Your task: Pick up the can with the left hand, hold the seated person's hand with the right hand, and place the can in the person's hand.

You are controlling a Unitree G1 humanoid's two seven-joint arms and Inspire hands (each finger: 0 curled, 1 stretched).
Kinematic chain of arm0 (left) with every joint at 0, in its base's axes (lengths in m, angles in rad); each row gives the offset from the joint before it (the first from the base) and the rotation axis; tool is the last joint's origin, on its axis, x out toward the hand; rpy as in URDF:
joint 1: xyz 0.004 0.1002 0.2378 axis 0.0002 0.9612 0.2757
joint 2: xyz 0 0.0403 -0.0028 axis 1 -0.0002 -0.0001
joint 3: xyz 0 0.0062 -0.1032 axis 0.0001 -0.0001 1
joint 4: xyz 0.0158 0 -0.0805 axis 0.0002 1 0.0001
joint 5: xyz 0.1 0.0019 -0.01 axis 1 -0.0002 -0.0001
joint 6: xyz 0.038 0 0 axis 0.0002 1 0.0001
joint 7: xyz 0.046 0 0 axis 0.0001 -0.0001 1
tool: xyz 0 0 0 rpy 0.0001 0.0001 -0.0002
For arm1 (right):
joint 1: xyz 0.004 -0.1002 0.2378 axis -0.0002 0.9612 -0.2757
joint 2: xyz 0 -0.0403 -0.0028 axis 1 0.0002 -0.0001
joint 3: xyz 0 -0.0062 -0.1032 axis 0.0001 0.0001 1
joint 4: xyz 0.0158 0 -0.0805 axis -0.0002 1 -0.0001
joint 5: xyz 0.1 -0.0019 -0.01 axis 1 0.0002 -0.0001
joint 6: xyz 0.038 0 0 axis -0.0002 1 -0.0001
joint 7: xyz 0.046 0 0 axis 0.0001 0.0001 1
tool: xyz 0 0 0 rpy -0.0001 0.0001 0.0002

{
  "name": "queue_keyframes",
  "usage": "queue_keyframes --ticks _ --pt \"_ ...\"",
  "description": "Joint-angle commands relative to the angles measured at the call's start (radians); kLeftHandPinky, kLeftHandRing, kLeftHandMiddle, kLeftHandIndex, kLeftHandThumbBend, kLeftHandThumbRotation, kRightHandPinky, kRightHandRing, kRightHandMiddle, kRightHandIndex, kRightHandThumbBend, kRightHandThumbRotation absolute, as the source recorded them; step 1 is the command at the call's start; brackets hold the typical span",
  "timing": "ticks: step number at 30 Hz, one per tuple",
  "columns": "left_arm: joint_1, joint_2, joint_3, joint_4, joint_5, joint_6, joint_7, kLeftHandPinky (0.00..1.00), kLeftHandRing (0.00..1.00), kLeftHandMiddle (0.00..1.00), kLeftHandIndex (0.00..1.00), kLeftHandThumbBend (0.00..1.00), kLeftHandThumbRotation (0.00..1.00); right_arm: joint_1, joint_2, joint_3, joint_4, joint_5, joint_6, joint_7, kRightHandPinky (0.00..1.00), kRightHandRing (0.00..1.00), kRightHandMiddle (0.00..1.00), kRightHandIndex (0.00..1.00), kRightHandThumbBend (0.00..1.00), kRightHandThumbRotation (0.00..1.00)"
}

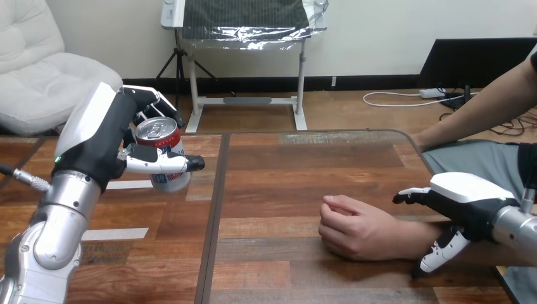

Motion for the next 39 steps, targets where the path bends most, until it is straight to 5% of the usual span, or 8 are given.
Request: queue_keyframes --ticks 1,16,28,39 --pt "-0.033 0.017 0.033 -0.036 -0.004 -0.026 0.018 0.12 0.16 0.27 0.42 0.79 0.0 -0.032 -0.014 0.017 0.083 -0.012 0.054 0.01 0.71 0.88 0.89 0.9 1.0 0.3" --pt "-0.032 0.022 0.04 -0.026 -0.008 -0.042 0.02 0.1 0.14 0.24 0.42 0.8 0.0 -0.068 -0.023 0.045 0.149 0.009 0.043 0.024 0.65 0.85 0.86 0.87 1.0 0.27" --pt "-0.035 0.025 0.047 -0.014 -0.014 -0.066 0.019 0.1 0.14 0.26 0.42 0.79 0.0 -0.065 -0.023 0.043 0.151 0.059 0.021 0.085 0.6 0.74 0.81 0.82 1.0 0.21" --pt "-0.041 0.021 0.052 -0.006 -0.02 -0.076 0.018 0.09 0.13 0.24 0.42 0.79 0.0 -0.061 -0.021 0.053 0.136 0.07 0.036 0.138 0.55 0.66 0.72 0.73 0.99 0.26"
